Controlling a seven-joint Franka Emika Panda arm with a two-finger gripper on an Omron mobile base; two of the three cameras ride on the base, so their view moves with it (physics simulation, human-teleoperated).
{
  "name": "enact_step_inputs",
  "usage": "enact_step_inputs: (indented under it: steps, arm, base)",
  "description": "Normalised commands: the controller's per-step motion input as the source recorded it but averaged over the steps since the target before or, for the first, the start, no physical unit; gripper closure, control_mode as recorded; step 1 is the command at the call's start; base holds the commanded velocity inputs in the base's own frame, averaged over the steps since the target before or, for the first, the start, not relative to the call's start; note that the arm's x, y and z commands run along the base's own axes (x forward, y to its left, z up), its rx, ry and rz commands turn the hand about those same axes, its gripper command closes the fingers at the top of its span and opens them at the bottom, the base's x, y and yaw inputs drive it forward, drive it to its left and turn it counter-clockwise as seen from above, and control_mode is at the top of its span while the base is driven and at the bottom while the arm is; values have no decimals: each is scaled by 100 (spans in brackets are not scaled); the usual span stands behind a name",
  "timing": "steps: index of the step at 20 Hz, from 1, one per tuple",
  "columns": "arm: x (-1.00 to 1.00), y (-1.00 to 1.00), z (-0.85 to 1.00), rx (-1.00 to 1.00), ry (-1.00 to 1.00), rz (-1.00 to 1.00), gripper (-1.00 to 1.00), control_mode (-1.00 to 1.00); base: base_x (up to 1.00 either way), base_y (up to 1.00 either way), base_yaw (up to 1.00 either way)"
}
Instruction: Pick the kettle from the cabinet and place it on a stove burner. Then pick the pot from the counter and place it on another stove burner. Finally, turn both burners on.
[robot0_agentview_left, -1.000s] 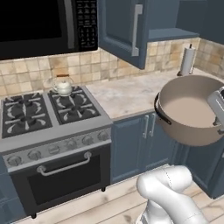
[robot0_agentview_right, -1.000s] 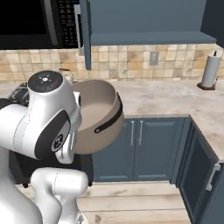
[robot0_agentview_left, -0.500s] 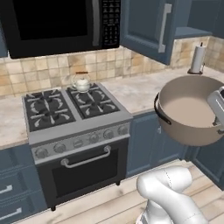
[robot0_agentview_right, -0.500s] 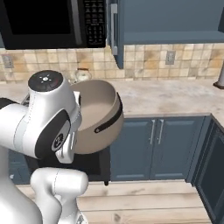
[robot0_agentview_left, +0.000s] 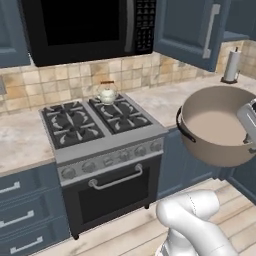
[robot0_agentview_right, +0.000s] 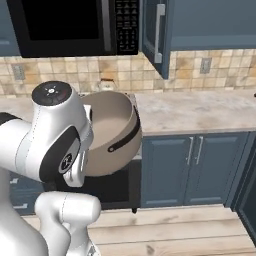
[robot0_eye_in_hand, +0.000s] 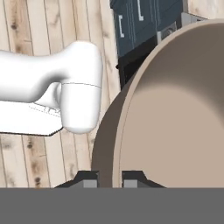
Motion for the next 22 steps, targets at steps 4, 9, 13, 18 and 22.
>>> enact_step_inputs:
  steps: [4, 9, 13, 18, 22]
  arm:
    - [0, 0, 0, 0, 0, 0, 100, 100]
    - [0, 0, 0, 0, 0, 0, 100, 100]
    - [0, 0, 0, 0, 0, 0, 100, 100]
    - [0, 0, 0, 0, 0, 0, 100, 100]
    - [0, 0, 0, 0, 0, 0, 100, 100]
  base:
    - [69, 66, -16]
    - [71, 56, -10]
    - [24, 57, -2]
    - [20, 43, 0]
    - [42, 16, 4]
